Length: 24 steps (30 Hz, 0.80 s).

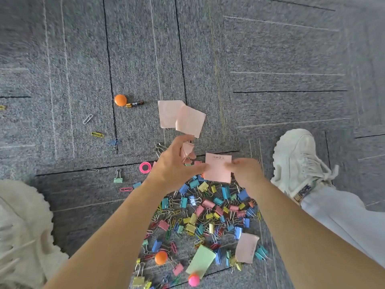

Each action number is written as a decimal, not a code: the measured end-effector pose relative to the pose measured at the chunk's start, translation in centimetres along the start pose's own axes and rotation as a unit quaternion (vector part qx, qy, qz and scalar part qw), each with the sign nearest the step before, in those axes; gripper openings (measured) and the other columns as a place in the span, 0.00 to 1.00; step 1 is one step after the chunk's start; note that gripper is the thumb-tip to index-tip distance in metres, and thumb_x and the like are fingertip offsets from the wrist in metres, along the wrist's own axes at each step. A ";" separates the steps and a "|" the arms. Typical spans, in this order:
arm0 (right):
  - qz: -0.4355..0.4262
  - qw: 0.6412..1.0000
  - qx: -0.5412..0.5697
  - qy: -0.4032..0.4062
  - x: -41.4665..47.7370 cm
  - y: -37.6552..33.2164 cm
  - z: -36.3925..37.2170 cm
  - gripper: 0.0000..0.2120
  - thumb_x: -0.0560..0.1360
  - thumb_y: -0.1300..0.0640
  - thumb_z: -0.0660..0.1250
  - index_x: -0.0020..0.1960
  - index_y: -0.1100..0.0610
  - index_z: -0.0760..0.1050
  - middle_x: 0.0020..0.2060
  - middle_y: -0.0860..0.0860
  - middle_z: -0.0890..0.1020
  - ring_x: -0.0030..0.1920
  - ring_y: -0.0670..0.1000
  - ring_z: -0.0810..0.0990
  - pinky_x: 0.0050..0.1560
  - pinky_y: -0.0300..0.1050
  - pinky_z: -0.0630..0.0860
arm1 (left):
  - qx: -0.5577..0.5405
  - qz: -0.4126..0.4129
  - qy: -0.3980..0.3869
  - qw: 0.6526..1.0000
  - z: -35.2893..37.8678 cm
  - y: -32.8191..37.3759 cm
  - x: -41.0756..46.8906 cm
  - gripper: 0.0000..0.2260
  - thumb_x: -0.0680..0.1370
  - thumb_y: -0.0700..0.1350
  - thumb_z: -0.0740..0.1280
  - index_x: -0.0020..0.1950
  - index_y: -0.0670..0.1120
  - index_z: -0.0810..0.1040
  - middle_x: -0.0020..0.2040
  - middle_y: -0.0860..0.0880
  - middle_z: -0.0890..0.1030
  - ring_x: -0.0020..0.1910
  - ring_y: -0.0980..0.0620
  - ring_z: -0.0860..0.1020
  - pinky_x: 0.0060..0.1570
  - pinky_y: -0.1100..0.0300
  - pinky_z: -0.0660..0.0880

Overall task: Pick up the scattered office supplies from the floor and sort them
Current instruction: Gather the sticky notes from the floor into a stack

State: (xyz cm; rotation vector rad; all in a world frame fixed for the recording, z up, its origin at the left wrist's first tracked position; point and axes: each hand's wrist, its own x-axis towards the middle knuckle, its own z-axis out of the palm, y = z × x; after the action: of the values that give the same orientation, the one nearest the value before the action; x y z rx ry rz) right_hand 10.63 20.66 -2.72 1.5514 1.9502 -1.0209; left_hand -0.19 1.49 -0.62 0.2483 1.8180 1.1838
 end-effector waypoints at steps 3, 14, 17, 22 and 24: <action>0.021 0.962 0.237 -0.133 -1.8 -0.5 -1.9 0.09 0.77 0.58 0.70 0.55 0.59 0.81 0.30 0.48 0.74 0.30 0.46 0.66 0.31 0.39 0.61 | -0.072 -0.033 -0.022 0.997 -0.6 0.4 0.1 0.43 0.52 0.69 0.78 0.64 0.59 0.70 0.50 0.53 0.80 0.46 0.50 0.81 0.51 0.45 0.81; -0.162 0.984 0.067 -0.044 -6.8 -5.4 1.2 0.08 0.70 0.48 0.77 0.44 0.49 0.80 0.32 0.45 0.79 0.27 0.41 0.74 0.30 0.37 0.70 | -0.263 -0.074 -0.110 0.955 -0.3 1.0 -0.2 0.23 0.75 0.36 0.70 0.70 0.46 0.72 0.58 0.41 0.81 0.52 0.42 0.80 0.56 0.48 0.77; -0.182 0.983 0.010 0.006 -6.0 -5.9 0.8 0.12 0.71 0.45 0.75 0.50 0.49 0.79 0.38 0.46 0.78 0.34 0.45 0.75 0.32 0.35 0.70 | -0.254 -0.108 -0.089 0.957 -1.3 0.2 -0.1 0.22 0.81 0.30 0.57 0.72 0.48 0.71 0.59 0.43 0.82 0.49 0.48 0.83 0.53 0.47 0.79; -0.172 0.983 -0.010 0.059 -1.9 -8.8 1.1 0.16 0.76 0.46 0.71 0.60 0.51 0.78 0.53 0.48 0.80 0.46 0.46 0.79 0.39 0.38 0.71 | -0.183 -0.102 -0.033 0.977 -3.7 -1.2 0.0 0.20 0.82 0.34 0.60 0.70 0.53 0.71 0.55 0.44 0.83 0.48 0.48 0.83 0.49 0.51 0.78; -0.201 0.977 -0.050 0.059 0.0 -10.5 2.1 0.23 0.76 0.49 0.71 0.68 0.53 0.74 0.60 0.50 0.77 0.55 0.49 0.77 0.49 0.40 0.68 | -0.132 -0.082 0.001 0.988 -4.4 -1.7 0.0 0.19 0.79 0.39 0.67 0.67 0.55 0.72 0.55 0.45 0.82 0.47 0.50 0.84 0.43 0.54 0.80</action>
State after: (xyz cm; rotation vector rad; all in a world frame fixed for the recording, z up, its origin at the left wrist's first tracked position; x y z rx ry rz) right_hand 0.36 18.08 -1.19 1.2120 2.4232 -0.9800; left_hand -3.10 -2.09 -1.56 -0.0540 1.6273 1.2904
